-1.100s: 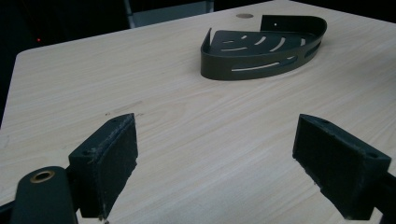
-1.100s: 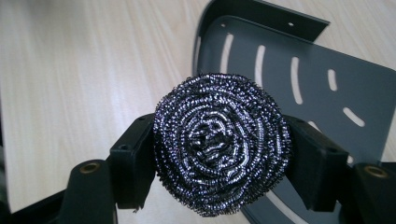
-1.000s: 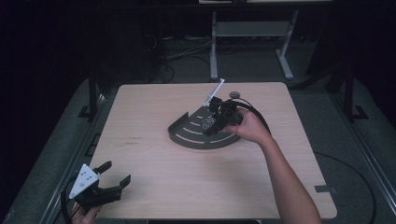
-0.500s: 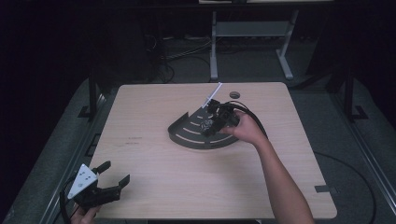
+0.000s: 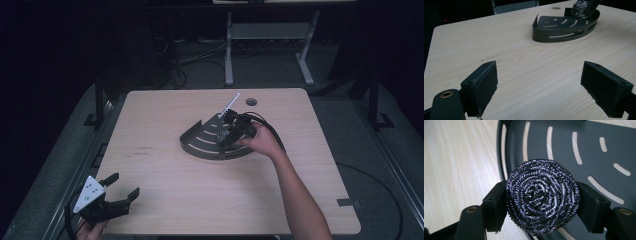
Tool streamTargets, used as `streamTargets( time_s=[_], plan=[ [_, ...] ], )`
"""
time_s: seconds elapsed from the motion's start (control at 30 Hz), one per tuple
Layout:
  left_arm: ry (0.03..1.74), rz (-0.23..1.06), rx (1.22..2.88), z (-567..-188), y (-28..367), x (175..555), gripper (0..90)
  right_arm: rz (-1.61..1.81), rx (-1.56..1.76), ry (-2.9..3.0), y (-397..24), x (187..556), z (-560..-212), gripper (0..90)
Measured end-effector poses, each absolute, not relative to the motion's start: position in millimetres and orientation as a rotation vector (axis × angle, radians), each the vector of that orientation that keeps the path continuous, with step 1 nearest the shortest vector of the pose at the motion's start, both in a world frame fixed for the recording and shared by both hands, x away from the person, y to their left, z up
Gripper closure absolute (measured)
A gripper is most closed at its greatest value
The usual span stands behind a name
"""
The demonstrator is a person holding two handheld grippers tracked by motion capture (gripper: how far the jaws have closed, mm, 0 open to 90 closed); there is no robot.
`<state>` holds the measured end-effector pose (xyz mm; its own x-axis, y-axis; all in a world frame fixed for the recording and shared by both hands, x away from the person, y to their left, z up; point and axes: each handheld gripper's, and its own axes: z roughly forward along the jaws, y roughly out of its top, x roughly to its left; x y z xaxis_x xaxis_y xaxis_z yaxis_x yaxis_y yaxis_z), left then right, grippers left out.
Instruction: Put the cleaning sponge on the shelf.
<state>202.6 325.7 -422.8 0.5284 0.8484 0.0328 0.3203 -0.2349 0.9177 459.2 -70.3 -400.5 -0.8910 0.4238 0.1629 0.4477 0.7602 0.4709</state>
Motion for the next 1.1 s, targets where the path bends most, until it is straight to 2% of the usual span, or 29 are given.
streamTargets(
  time_s=[0.73,1.1],
  plan=[
    [0.973,0.684,1.798,-422,326,202,13.3,-0.707,-0.859,-2.896,-66,476,-432,30.5],
    [0.974,0.683,1.797,-423,326,202,13.2,-0.704,-0.886,-2.892,-65,478,-436,30.4]
  ],
)
